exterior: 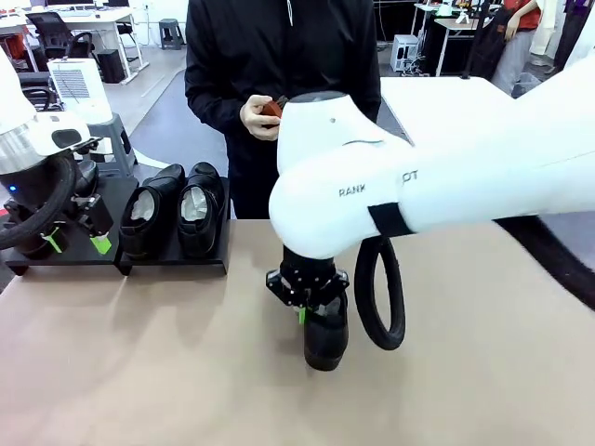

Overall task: Organize the shoes by placing them on the stand.
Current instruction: Pick up one Shoe and place it in the middle of the table.

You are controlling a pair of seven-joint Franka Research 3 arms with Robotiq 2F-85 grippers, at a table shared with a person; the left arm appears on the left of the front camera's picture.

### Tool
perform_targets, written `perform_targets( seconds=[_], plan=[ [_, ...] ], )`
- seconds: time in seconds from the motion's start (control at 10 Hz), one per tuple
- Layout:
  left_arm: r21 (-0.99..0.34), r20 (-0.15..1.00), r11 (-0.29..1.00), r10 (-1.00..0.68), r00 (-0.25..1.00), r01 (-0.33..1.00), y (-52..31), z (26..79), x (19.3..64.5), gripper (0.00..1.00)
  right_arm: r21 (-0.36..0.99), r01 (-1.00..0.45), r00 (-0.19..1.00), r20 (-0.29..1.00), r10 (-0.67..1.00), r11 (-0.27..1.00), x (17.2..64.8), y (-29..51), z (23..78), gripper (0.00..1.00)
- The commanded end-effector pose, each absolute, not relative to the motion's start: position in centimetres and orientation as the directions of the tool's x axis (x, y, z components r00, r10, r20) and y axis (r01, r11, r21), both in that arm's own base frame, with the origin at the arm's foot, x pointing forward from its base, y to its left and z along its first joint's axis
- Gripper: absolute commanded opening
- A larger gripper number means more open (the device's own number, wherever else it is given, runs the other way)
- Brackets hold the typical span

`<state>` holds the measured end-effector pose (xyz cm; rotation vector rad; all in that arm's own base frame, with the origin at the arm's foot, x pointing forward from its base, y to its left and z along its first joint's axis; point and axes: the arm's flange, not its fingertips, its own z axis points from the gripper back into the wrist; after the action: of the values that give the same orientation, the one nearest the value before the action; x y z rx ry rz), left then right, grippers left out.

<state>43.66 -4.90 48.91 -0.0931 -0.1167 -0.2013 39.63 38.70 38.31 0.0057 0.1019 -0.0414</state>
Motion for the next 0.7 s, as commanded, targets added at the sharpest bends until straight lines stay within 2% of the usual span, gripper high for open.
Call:
perform_targets(
  seconds=[0.0,0.4,0.6],
  plan=[
    [-0.086,0.132,0.975,-0.192,0.972,0.204,-4.8,48.9,43.5,0.77,-0.029,0.049,0.986,-0.157,-0.053,0.998,39.9,38.5,37.8,0.0],
    [-0.086,0.132,0.975,-0.192,0.972,0.204,-4.8,48.9,43.5,0.77,-0.019,0.027,0.973,-0.229,-0.031,0.999,39.1,39.2,35.8,0.0],
    [-0.086,0.132,0.975,-0.192,0.972,0.204,-4.8,48.9,43.5,0.77,-0.012,0.033,0.974,-0.224,-0.035,0.999,38.9,38.9,35.9,0.35]
  ],
)
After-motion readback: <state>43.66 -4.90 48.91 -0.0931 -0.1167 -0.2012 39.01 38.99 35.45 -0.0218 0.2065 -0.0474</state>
